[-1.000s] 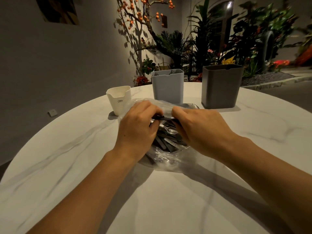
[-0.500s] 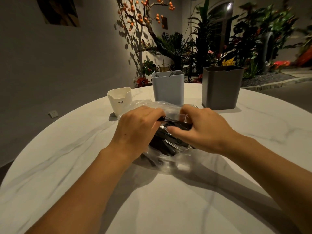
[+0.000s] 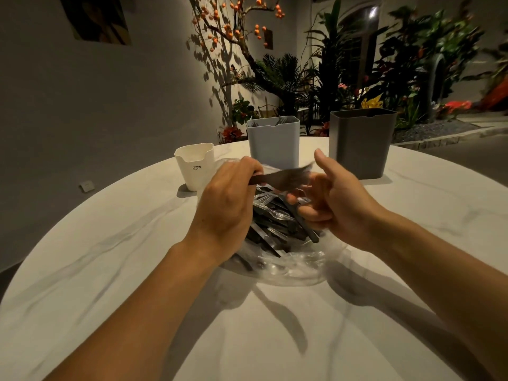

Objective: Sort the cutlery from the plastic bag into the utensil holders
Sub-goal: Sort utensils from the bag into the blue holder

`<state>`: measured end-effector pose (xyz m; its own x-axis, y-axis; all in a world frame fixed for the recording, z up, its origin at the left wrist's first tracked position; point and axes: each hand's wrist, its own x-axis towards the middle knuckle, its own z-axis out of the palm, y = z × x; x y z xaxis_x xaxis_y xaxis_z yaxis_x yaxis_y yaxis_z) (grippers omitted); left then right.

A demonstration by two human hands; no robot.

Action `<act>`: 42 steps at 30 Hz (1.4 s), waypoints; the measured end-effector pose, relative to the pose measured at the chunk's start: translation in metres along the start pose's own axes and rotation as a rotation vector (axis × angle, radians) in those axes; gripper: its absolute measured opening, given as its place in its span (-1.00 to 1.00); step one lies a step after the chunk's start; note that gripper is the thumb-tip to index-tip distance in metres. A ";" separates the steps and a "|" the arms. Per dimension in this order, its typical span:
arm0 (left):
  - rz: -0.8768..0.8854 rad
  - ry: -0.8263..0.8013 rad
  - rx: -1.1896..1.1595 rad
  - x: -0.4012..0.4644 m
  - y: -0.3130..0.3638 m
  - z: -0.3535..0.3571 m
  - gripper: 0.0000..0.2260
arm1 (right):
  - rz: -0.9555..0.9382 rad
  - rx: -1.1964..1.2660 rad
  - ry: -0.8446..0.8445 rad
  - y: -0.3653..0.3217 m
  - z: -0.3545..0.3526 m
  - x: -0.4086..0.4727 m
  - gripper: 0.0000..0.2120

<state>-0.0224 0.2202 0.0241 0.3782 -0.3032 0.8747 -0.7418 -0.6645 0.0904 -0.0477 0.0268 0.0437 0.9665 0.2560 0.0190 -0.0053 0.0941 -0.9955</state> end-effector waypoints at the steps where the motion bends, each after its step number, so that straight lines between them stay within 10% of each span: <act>1: -0.022 0.018 -0.051 0.001 0.004 0.000 -0.74 | -0.013 -0.049 0.008 0.002 0.001 0.000 -0.31; 7: -0.296 0.191 -0.467 0.017 0.025 -0.010 -0.82 | -0.130 -0.408 0.166 0.014 0.009 0.008 -0.77; 12: -0.433 0.230 -0.649 0.023 0.031 -0.015 -0.79 | -0.254 -0.818 0.194 0.022 0.007 0.010 -0.61; 15: -0.570 0.282 -0.792 0.028 0.036 -0.016 -0.77 | -0.283 -0.962 0.175 0.025 0.009 0.010 -0.83; 22: -0.813 0.182 -1.070 0.025 0.040 -0.013 -0.69 | -0.322 -0.706 0.023 0.017 0.018 0.002 -0.78; 32: -0.773 -0.102 -0.784 0.005 0.040 0.012 -0.61 | -0.315 -0.500 -0.073 0.010 0.019 -0.005 -0.84; 42: -0.186 -0.038 0.009 -0.002 0.035 0.011 -0.69 | -0.200 -0.325 0.019 0.003 0.014 -0.005 -0.68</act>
<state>-0.0425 0.1901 0.0200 0.5286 -0.1999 0.8250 -0.6523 -0.7176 0.2440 -0.0564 0.0389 0.0415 0.9449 0.2448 0.2171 0.2624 -0.1705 -0.9498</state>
